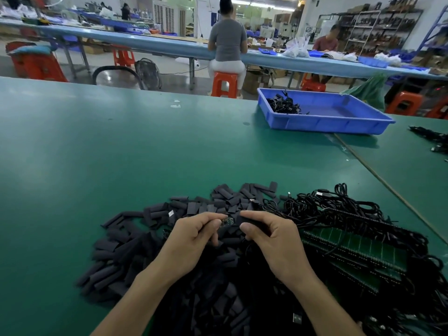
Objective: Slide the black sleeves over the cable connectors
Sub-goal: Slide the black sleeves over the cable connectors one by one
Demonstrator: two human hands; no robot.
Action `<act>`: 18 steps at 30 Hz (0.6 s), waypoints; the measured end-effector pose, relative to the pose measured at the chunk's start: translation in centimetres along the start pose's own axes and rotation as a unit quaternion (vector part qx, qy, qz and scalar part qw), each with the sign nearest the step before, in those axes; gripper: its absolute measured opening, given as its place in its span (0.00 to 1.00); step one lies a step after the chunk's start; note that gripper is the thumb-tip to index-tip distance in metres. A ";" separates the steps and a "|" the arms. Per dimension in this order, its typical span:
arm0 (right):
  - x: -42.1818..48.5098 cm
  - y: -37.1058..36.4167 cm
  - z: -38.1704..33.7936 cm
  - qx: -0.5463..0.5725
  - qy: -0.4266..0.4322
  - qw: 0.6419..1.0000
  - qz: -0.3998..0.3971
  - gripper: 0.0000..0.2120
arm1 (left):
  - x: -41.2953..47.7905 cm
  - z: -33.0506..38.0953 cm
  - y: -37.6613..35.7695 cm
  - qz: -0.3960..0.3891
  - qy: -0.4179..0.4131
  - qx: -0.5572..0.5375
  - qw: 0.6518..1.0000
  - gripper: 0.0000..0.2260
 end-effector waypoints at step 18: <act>-0.4 -0.6 1.0 -0.043 0.026 0.999 0.016 0.11 | 0.3 0.0 -0.1 -0.035 0.058 -0.091 0.994 0.12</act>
Point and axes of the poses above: each hand's wrist, its own x-axis towards the middle knuckle, its own y-axis out of the back of the hand, z = x × y, the point moved 4 cm from there along x, towards the middle knuckle, and after that the axes turned 10 degrees about -x, right-handed, at the moved point
